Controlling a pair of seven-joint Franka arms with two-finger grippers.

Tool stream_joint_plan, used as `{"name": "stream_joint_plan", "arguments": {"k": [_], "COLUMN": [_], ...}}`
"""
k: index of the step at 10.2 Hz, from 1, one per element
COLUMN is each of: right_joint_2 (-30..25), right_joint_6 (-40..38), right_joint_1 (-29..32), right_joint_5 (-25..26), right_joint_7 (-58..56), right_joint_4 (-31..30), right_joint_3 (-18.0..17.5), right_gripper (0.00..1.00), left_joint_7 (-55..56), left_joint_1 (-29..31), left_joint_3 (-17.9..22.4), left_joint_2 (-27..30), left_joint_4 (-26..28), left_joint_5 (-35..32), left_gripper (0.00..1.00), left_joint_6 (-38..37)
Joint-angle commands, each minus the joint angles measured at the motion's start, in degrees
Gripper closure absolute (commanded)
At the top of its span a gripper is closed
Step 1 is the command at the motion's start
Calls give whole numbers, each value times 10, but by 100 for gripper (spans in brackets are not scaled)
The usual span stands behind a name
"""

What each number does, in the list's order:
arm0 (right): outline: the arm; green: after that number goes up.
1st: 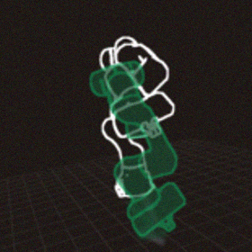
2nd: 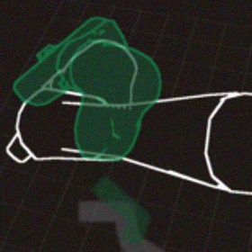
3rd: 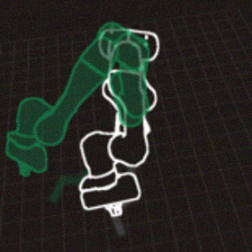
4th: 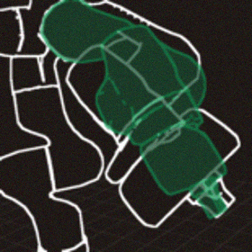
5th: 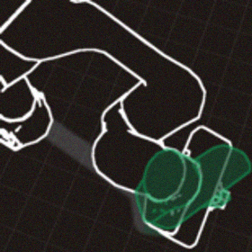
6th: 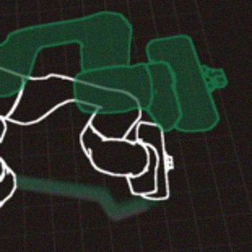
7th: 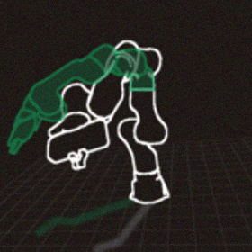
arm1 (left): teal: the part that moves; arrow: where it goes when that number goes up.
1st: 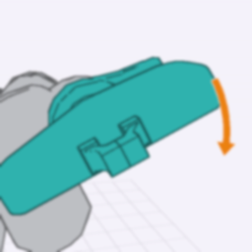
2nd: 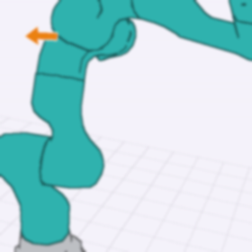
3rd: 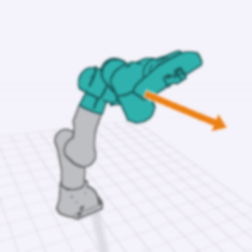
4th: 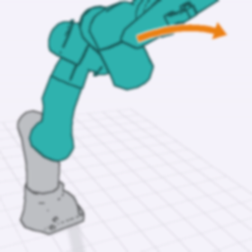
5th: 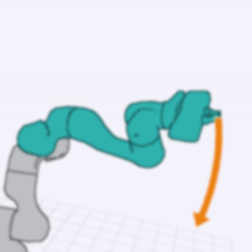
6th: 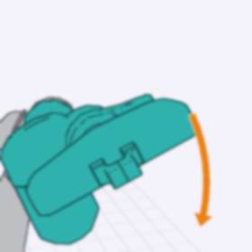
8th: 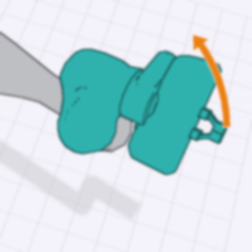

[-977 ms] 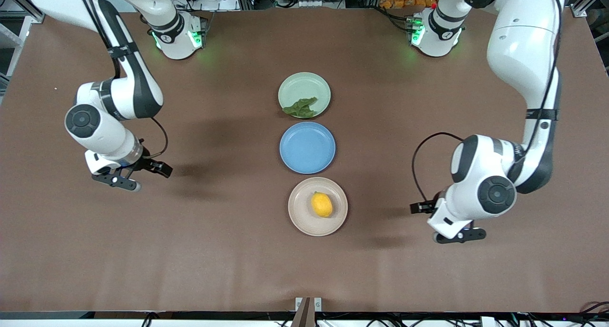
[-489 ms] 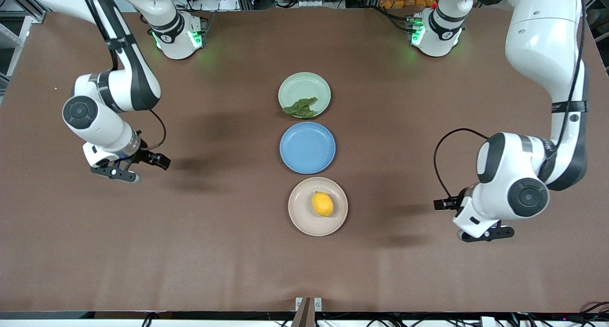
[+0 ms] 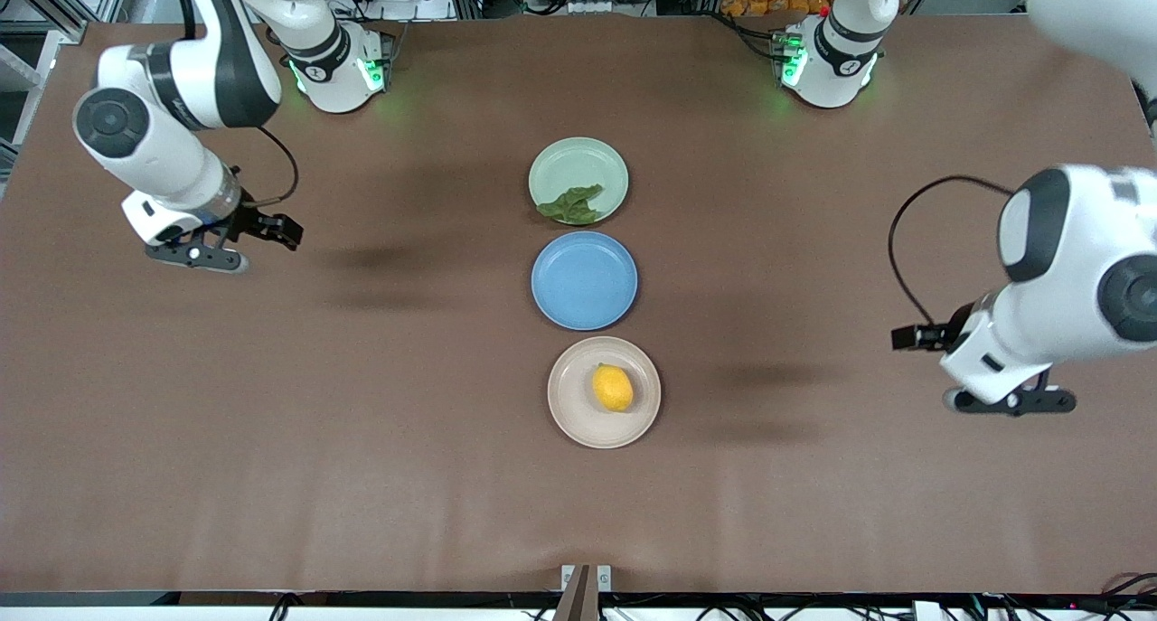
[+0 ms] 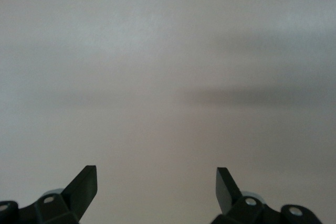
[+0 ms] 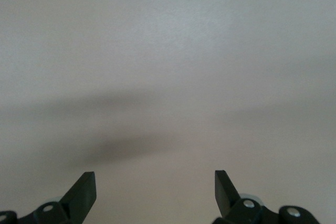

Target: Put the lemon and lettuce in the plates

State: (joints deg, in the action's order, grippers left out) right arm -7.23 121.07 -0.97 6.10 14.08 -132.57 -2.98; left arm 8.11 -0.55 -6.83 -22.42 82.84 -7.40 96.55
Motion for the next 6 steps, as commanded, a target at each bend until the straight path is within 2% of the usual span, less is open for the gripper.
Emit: {"name": "stream_joint_plan", "arguments": {"k": [1, 2, 3, 4, 6], "right_joint_2": [-4, -2, 1, 7, 14], "right_joint_6": [0, -3, -12, -37, -134], "right_joint_1": [24, 25, 24, 24, 26], "right_joint_5": [-5, -28, -38, -38, -38], "right_joint_7": [-30, -31, -32, -40, -78], "right_joint_4": [20, 43, 68, 100, 193], "right_joint_3": [-6, -6, -7, -8, -8], "right_gripper": [0, 0, 0, 0, 0], "left_joint_7": [-36, -49, -47, -46, -45], "left_joint_1": [-9, -4, -2, 5, 24], "left_joint_3": [46, 46, 46, 43, 20], "left_joint_2": [156, 190, 208, 210, 199], "left_joint_4": [162, 189, 194, 176, 105], "left_joint_5": [49, 49, 49, 49, 51], "left_gripper": [0, 0, 0, 0, 0], "left_joint_6": [14, 13, 8, -19, -63]}}
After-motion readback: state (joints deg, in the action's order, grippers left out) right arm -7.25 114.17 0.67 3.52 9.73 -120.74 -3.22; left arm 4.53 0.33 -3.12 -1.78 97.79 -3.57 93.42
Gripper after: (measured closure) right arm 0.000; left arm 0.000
